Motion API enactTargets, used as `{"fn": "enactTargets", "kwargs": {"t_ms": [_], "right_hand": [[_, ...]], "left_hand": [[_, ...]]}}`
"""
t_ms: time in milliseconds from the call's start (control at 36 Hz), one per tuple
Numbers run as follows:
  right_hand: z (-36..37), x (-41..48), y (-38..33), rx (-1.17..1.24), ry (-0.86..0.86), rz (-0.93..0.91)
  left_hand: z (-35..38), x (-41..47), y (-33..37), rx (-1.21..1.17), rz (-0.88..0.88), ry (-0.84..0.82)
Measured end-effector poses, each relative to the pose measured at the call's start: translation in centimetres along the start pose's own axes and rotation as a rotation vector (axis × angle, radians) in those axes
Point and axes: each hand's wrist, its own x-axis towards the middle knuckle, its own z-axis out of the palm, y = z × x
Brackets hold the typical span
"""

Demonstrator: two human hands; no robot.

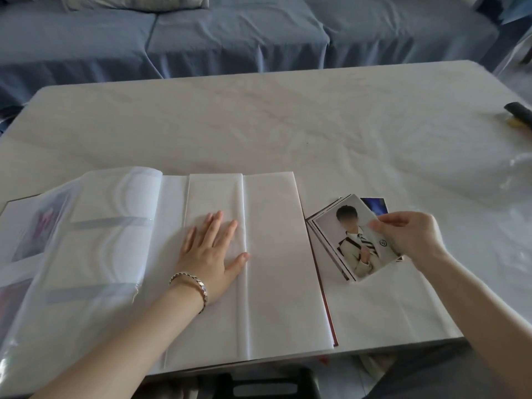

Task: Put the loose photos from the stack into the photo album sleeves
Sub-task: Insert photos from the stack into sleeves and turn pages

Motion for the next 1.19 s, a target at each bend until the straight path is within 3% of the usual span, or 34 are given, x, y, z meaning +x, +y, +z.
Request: {"fn": "enactTargets", "kwargs": {"t_ms": [278, 472, 667, 750, 861, 1000, 1194], "right_hand": [[-1.5, -0.3, -1.2, -0.255, -0.245, -0.009], [-1.1, -0.9, -3.4, -0.249, -0.386, -0.070], [0.8, -0.9, -5.1, 0.011, -0.323, -0.040], [1.8, -0.8, -5.8, 0.277, -0.301, 0.069], [3.2, -0.8, -7.2, 0.599, -0.398, 0.165], [6.1, -1.3, -9.0, 0.589, -0.384, 0.097], [10.9, -1.8, -9.6, 0.291, -0.237, -0.060]], "left_hand": [[0.1, -0.2, -0.2, 0.014, 0.004, 0.021], [-0.2, -0.4, -1.1, 0.043, 0.012, 0.048], [-0.1, -0.7, -2.1, 0.089, -0.001, 0.070], [0.1, -0.8, -2.3, 0.101, -0.008, 0.063], [0.2, -0.9, -2.3, 0.091, -0.017, 0.082], [0.0, -1.1, -1.8, 0.040, -0.018, 0.116], [0.0, -1.2, -1.6, 0.026, -0.022, 0.141]]}}
